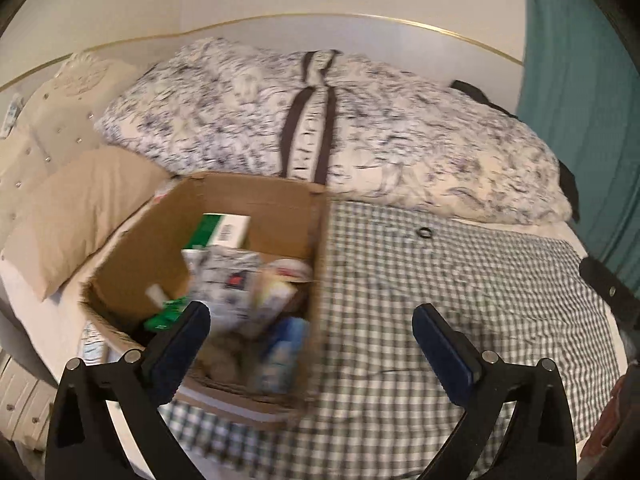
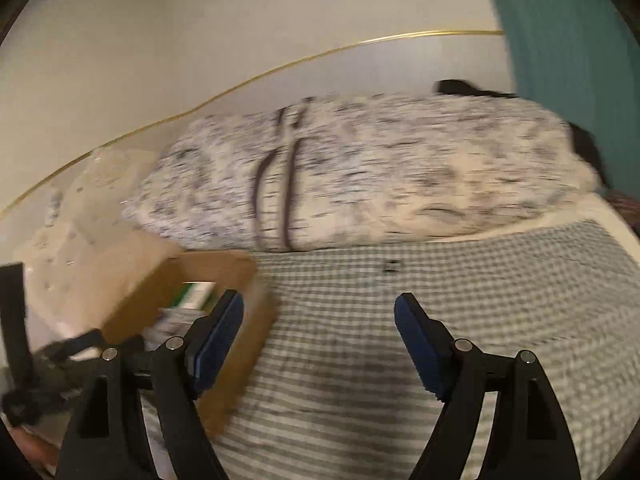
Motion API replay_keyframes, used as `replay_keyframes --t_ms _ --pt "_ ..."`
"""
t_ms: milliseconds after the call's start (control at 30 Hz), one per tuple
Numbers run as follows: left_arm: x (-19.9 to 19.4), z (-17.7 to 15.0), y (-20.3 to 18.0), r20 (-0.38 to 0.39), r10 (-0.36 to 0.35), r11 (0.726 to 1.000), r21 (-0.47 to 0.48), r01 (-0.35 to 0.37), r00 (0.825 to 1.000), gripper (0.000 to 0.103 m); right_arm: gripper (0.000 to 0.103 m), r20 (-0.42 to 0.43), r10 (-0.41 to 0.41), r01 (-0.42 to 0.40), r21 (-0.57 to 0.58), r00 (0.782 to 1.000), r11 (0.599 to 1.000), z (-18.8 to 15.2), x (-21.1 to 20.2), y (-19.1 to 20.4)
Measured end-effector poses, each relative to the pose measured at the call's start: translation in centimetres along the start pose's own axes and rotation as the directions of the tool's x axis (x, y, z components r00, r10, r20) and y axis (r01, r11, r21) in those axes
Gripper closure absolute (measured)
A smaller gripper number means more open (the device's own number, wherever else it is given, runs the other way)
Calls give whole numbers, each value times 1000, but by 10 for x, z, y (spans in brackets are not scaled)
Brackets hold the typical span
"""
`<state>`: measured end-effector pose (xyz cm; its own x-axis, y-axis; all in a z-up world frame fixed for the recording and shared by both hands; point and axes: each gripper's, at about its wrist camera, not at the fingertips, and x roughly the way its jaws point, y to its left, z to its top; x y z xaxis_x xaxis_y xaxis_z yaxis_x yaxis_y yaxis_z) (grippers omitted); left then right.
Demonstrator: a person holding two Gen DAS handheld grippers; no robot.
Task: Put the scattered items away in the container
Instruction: 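Move both open grippers back toward the black ring on the sheet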
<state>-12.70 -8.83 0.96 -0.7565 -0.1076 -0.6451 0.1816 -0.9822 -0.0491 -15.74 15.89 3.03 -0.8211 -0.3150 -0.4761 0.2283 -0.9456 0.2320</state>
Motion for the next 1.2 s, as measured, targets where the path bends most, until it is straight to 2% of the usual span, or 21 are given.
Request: replay_keyframes --t_ms 133,267,433,500,700,800,900,967,1067,1100,1133,1167,1200 --pt "12 -7 -44 -21 -29 999 31 29 999 0 22 -11 -96 96 25 995 995 -11 -12 -46" --pt "34 -12 -79 -55 -26 997 68 30 998 0 21 -15 -134 135 49 991 990 -12 -17 -78" --pt "70 -13 -115 -104 -20 995 99 31 994 0 10 -6 -174 174 48 985 984 -7 -13 -106" --pt "85 -10 -125 -118 -12 994 107 25 993 0 9 -4 -176 176 48 984 983 -4 -5 -116" --pt "136 11 -153 -124 11 994 113 3 992 0 1 -15 -170 170 58 985 984 8 42 -140" --pt "157 21 -161 -119 31 994 109 -18 992 0 0 -28 -133 135 44 991 990 15 81 -148" --pt "181 30 -168 -106 54 995 90 -44 993 0 0 -21 -151 152 27 988 988 16 115 -154" --pt "201 31 -173 -100 61 995 85 -53 993 0 0 -32 -159 160 17 987 987 8 139 -162" --pt "228 28 -186 -74 82 988 140 -71 994 0 0 -8 -222 223 10 975 975 -30 161 -183" --pt "236 27 -189 -70 85 986 148 -74 994 0 0 -35 -258 259 29 966 965 -47 169 -194" --pt "249 26 -194 -73 83 986 150 -71 994 0 0 -123 -260 269 68 958 961 -49 180 -206" --pt "261 26 -198 -79 77 988 142 -65 994 0 1 -160 -247 264 100 956 959 -47 186 -214" --pt "272 27 -201 -87 67 990 130 -55 994 0 1 -112 -224 239 149 968 960 -41 185 -224"
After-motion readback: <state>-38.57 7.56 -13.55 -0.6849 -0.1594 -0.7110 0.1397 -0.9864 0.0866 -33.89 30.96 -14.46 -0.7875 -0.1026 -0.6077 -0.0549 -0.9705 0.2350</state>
